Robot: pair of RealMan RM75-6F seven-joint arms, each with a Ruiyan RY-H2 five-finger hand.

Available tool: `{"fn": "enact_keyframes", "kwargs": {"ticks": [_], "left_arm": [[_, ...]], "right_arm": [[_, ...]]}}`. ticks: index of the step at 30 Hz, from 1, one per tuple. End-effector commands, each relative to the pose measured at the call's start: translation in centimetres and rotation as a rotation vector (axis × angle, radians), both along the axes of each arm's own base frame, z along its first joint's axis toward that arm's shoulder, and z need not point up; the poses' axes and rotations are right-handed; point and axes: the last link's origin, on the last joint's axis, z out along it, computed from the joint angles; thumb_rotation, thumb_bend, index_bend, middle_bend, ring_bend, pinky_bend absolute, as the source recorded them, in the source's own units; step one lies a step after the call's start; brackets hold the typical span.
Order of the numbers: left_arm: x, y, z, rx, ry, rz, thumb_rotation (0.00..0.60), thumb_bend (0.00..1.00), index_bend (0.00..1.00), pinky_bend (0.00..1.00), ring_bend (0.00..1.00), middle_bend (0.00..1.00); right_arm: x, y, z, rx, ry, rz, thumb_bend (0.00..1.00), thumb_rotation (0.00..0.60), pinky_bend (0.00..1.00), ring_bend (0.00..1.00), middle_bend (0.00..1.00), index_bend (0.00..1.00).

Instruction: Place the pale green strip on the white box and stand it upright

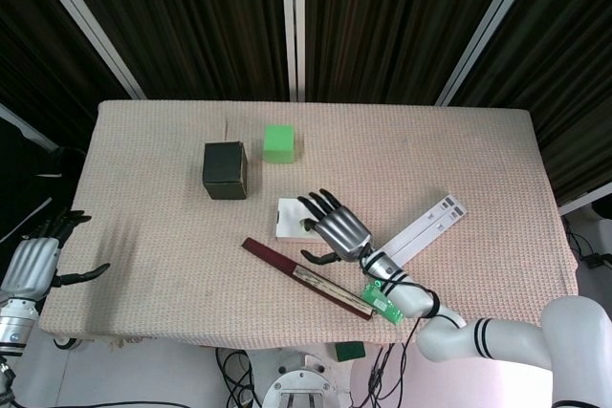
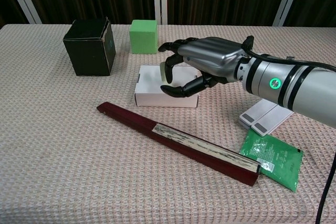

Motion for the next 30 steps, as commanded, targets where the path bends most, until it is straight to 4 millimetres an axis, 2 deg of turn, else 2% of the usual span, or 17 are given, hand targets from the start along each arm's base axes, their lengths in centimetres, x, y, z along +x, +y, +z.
{"fn": "enact_keyframes", "kwargs": {"ticks": [1,13,30], "left_arm": [[0.0,0.0,0.0,0.000,0.000,0.000,0.275,0.00,0.19,0.16,0.04,0.14],[-0.1,-0.1,0.1,-0.002,0.000,0.000,0.278,0.00,0.19,0.16,0.04,0.14],[-0.1,0.1,0.1,-0.006,-0.001,-0.003,0.280,0.00,0.19,0.16,0.04,0.14]], "right_arm": [[0.0,0.0,-0.2,0.003,0.010,0.003,0.36,0.191,0.00,0.00,0.00,0.39],[-0.4,0.4,-1.6,0.025,0.047,-0.009,0.36,0.194,0.00,0.00,0.00,0.39],[-0.5,0.4,-1.1,0.012,0.032,-0.016,0.37,0.193,0.00,0.00,0.00,0.39]]}}
